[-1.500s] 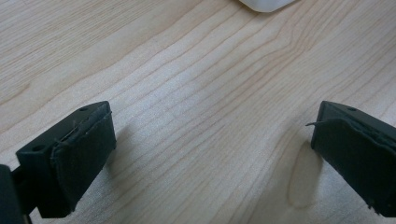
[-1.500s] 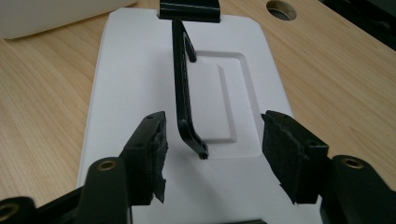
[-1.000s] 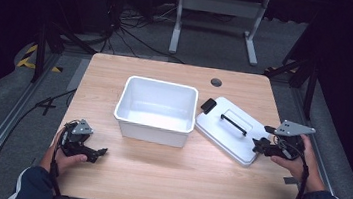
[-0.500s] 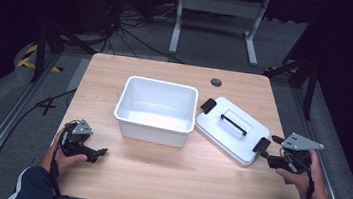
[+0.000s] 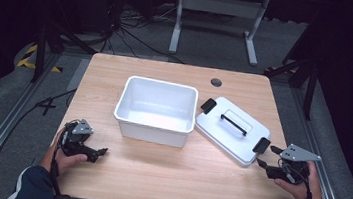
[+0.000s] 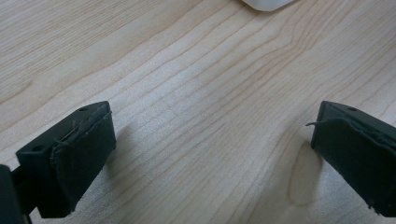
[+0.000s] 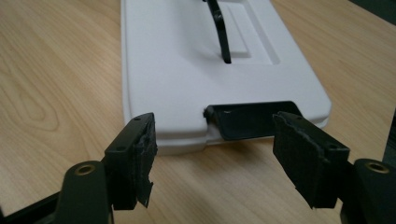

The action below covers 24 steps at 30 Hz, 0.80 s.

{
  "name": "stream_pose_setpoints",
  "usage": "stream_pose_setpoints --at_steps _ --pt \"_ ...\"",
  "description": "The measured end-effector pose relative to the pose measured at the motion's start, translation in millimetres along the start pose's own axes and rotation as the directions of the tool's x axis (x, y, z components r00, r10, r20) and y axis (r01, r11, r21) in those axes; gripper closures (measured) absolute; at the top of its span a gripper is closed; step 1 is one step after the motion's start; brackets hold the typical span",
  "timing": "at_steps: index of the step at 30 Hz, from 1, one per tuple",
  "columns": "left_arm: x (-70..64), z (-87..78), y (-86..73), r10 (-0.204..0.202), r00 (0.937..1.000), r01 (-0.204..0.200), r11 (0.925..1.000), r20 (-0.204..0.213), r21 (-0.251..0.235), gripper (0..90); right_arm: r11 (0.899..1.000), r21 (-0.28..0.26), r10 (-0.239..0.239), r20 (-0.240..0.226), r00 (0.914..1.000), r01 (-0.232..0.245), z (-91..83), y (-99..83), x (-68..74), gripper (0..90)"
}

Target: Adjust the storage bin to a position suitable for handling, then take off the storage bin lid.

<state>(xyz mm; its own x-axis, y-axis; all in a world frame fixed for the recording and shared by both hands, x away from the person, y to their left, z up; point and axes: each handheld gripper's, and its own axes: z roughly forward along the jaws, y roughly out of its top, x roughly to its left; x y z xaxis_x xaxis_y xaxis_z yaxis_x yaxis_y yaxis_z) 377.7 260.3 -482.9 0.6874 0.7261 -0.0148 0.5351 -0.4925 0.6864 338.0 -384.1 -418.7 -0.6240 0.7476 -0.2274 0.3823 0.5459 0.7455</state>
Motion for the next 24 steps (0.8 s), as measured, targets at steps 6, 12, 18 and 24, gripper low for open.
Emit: stream_pose_setpoints --at_steps 6,12,18,24 --pt "0.1 0.0 0.0 0.0 1.0 0.0 1.0 -0.001 0.0 0.4 1.0 0.005 0.0 -0.025 0.9997 0.0 -1.0 -10.2 7.7 30.3" --pt "-0.1 0.2 -0.2 -0.001 1.0 0.001 1.0 -0.002 -0.004 0.4 0.999 0.017 0.028 -0.033 0.9991 -0.027 1.9 -27.4 10.8 30.2" --pt "-0.3 0.2 0.0 -0.008 0.9999 0.008 1.0 0.007 0.003 0.2 0.996 0.043 0.083 -0.055 0.995 -0.081 4.9 -50.6 10.5 29.7" --pt "-0.3 0.4 -0.1 -0.007 1.0 0.007 1.0 0.005 0.0 0.2 0.987 0.03 0.161 -0.067 0.9847 -0.159 3.0 -60.0 6.7 25.9"
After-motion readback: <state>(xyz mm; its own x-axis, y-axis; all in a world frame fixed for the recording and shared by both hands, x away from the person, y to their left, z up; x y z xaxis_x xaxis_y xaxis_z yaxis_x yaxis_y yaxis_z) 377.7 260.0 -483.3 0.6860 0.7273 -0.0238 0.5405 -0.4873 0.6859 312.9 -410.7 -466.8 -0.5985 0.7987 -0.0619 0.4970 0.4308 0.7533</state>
